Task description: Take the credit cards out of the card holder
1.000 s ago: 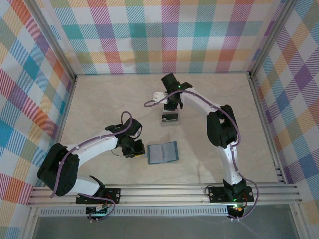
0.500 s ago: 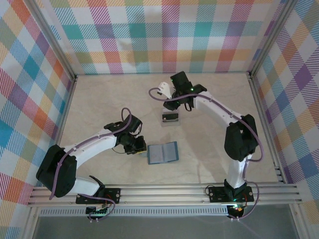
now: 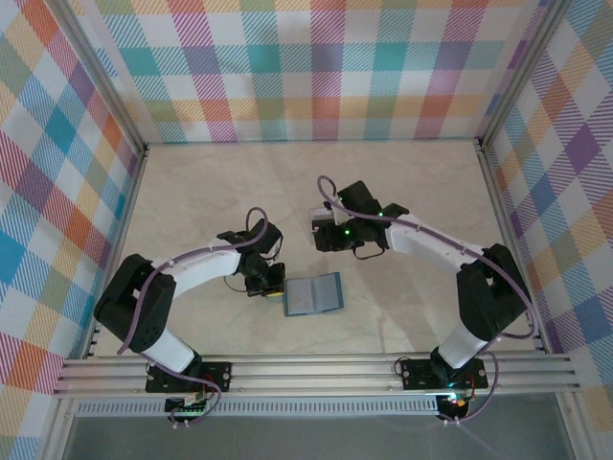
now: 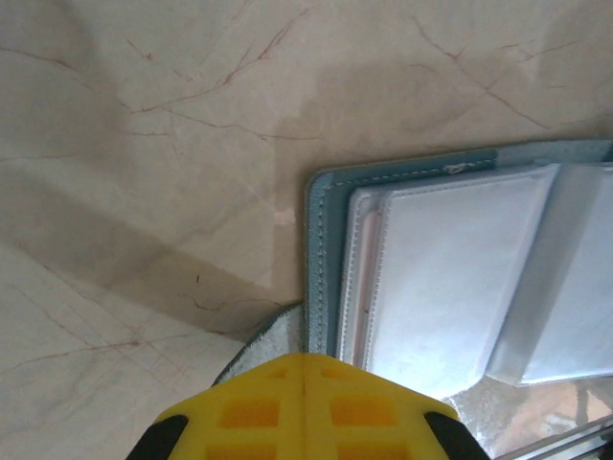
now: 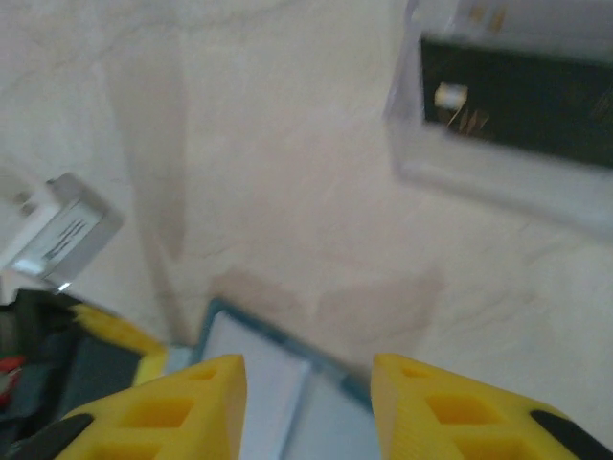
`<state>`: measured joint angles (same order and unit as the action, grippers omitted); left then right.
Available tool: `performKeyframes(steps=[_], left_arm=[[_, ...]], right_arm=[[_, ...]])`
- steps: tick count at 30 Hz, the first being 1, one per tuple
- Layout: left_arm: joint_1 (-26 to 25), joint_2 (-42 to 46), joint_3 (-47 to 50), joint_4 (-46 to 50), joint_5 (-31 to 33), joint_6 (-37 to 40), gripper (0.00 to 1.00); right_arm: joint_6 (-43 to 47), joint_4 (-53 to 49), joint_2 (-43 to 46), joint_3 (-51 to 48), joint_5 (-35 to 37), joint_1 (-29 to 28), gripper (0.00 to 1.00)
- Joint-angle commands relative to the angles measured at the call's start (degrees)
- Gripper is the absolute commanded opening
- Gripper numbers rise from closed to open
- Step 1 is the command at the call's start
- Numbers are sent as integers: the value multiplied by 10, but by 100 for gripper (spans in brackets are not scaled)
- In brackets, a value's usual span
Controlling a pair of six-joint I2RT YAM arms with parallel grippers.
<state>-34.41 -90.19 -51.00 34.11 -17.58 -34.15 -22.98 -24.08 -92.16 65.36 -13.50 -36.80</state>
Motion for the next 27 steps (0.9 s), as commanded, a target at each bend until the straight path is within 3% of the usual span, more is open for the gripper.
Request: performKeyframes(steps=[1, 18, 27], left_arm=[[-2, -14, -5, -9, -11, 10, 5], [-4, -48, 34, -41, -12, 8, 4], [-5, -54, 47, -56, -26, 1, 4]], right_arm=[[-137, 42, 19, -28, -50, -12, 37], [-234, 77, -46, -47, -112, -82, 33], [-272, 97, -92, -49, -109, -128, 14]])
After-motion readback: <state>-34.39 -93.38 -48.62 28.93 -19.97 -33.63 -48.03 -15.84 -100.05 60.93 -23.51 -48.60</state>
